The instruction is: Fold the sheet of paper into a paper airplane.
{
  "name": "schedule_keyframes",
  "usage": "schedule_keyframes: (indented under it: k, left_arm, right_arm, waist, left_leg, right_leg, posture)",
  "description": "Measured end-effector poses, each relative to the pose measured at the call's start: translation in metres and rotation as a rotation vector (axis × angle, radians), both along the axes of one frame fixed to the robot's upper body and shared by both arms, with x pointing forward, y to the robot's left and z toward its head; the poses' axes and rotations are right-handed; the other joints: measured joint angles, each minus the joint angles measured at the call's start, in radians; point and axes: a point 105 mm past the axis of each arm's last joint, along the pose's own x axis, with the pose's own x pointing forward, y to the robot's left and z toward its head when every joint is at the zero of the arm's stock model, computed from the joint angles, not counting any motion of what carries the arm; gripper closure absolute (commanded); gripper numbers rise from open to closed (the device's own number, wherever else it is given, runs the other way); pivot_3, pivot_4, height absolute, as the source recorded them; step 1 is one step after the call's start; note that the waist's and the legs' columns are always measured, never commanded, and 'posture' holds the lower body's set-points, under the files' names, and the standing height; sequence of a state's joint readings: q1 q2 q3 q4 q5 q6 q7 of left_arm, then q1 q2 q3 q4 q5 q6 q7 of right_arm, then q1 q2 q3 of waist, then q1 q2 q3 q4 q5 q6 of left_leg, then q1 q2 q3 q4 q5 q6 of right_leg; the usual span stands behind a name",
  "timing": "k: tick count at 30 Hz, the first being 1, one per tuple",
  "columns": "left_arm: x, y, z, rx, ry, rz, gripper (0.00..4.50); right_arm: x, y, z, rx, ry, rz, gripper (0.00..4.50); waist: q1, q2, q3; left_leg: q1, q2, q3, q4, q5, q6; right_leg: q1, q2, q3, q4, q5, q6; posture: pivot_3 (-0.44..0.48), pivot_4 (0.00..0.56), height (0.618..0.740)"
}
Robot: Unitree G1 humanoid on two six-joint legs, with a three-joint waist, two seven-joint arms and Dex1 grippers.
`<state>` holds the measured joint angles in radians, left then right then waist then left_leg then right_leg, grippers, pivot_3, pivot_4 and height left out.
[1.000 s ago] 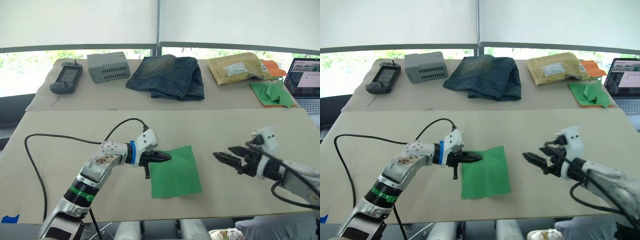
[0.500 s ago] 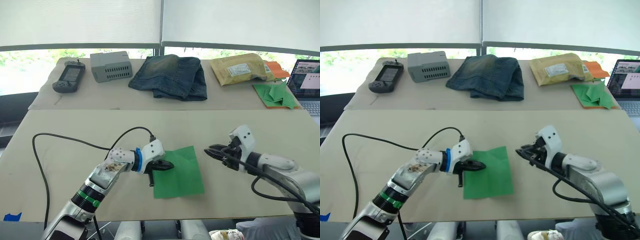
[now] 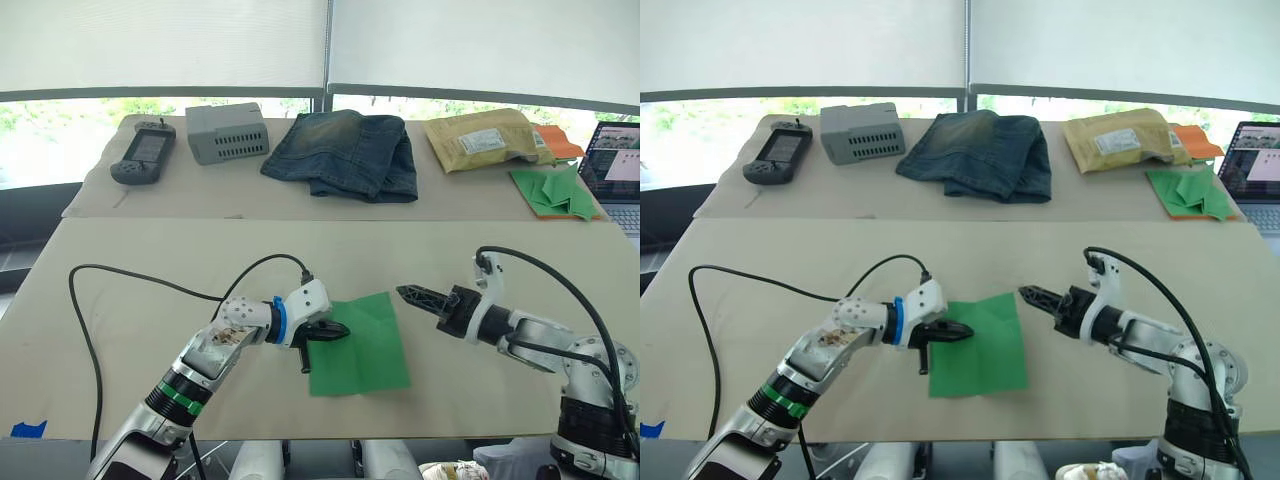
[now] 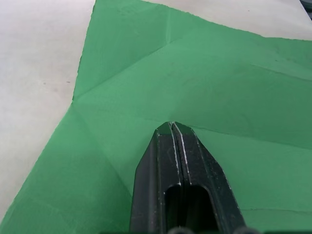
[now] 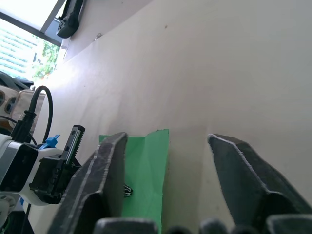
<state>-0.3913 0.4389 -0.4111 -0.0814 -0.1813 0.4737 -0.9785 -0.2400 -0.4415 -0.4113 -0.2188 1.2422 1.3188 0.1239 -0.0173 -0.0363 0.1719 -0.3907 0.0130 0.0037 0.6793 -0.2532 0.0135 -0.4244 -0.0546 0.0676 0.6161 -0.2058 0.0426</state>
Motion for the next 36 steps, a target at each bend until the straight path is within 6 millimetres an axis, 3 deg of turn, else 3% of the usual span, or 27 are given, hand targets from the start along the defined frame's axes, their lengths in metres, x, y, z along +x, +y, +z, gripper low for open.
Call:
schedule_keyframes:
  k: [12,22,36]
  left_arm:
    - [0.001,0.0,0.001,0.014,-0.021,0.005,4.5]
    - [0.001,0.0,0.001,0.014,-0.019,0.007,4.5]
    - [0.002,-0.001,0.0,0.006,-0.017,-0.001,4.5]
  right_arm:
    - [-0.01,0.018,-0.017,-0.062,0.07,0.109,1.26]
    - [-0.013,0.029,-0.018,-0.265,-0.082,0.219,4.43]
    - [-0.014,0.038,-0.014,-0.576,-0.393,0.321,4.43]
  waist:
    - [-0.002,0.0,0.0]
    - [-0.001,0.001,0.0]
    - [0.001,0.001,0.0]
  left_leg:
    - [0.0,0.0,0.001,0.0,0.0,0.0]
    - [0.0,0.0,0.001,0.0,0.0,0.0]
    - [0.0,-0.001,0.002,0.0,0.0,0.0]
  right_leg:
    - [0.0,0.0,0.0,0.0,0.0,0.0]
    - [0.0,0.0,0.0,0.0,0.0,0.001]
    - [0.0,0.0,0.0,0.0,0.0,0.001]
  posture:
    - [0.0,0.15,0.728]
    - [0.0,0.15,0.728]
    - [0.0,0.15,0.728]
